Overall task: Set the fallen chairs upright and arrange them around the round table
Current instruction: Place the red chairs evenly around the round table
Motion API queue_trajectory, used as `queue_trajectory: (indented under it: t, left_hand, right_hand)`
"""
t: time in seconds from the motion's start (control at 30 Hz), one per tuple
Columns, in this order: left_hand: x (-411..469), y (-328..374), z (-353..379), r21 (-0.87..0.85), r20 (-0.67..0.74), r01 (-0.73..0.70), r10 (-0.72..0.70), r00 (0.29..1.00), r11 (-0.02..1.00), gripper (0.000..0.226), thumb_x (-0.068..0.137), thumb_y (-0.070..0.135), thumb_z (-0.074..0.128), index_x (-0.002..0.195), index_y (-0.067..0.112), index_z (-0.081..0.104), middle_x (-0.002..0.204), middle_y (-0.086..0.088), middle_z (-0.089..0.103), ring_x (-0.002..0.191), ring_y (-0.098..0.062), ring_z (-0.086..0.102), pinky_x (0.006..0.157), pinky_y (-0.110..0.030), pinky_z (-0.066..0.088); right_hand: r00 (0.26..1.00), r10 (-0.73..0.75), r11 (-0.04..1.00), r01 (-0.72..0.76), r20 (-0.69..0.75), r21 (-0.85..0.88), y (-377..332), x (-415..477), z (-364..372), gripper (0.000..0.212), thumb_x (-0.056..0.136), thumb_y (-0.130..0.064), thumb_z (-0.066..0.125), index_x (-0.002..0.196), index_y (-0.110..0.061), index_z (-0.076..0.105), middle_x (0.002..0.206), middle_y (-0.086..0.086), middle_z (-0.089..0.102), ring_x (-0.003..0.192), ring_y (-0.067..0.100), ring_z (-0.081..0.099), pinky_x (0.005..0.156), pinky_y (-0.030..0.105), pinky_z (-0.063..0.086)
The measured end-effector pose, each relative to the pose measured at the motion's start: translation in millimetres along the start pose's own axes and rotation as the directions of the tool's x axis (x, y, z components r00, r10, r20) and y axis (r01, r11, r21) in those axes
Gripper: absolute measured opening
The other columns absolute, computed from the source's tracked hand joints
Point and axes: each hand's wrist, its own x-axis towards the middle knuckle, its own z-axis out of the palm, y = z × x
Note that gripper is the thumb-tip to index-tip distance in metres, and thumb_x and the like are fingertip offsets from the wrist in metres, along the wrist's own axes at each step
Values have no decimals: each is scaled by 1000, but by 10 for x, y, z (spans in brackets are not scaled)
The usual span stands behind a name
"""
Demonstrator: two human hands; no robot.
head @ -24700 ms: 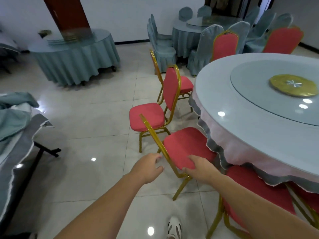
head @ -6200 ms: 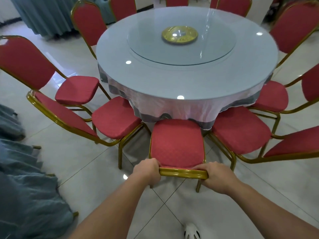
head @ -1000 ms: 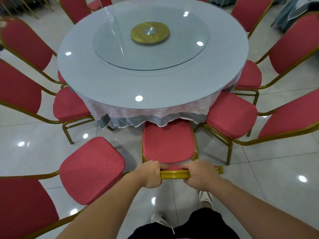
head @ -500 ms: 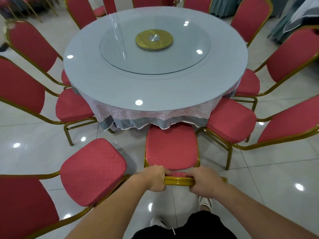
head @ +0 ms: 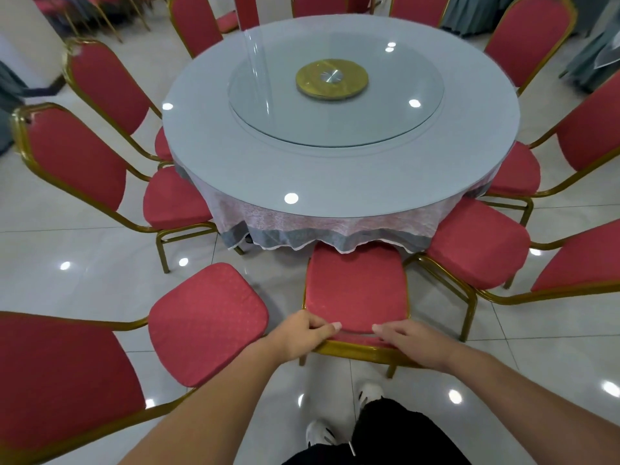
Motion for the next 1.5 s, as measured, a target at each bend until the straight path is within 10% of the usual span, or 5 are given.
queue_trajectory:
  t: [0.27,0.67,1.03,1.27,1.5]
  left_hand:
    - [-65,-97,-411,47,-222,164,-150,964,985,30,94,50,61,97,27,79,97,2,79,92,-14,73,90,-37,58]
    - [-850,-668,-1227,-58,-483,301,-290,826,952,33,104,33,59,132,20,71,126,5,71,117,-14,63,106,-35,51]
    - [-1778,-2012,-2105,-88,-544,241,-249,801,966,29,103,32,61,129,25,71,122,10,71,113,-9,65,105,-35,54]
    - [-2638,-2866,-2783,63,-555,266,-187,811,962,33,103,34,56,130,26,71,120,10,72,86,-4,64,76,-20,50]
    - [-3136,-3420,-3150,437,-552,353,-64,832,827,32,101,37,55,129,29,69,136,11,65,141,-12,46,130,-50,5]
  right_hand:
    - [1000,-11,996,10,-12,-91,-235,642,-163,39,96,-60,58,117,-32,76,110,-19,74,108,1,66,99,27,51]
    - [971,-177,943,214,162,-254,-1613,1499,493,56,94,-55,66,135,-17,66,131,-1,69,115,6,64,100,22,47]
    - [972,-205,889,235,117,-393,-2853,1775,1838,68,90,-66,62,145,-27,57,142,-8,60,125,8,57,108,28,45]
    - [973,-206,897,229,101,-378,-3665,1832,3064,66,92,-62,63,147,-27,53,143,-8,59,129,11,55,111,33,43]
    - [949,-251,881,305,189,-362,-4103,1826,3663,66,93,-58,63,152,-31,47,148,-10,55,133,8,51,110,31,43]
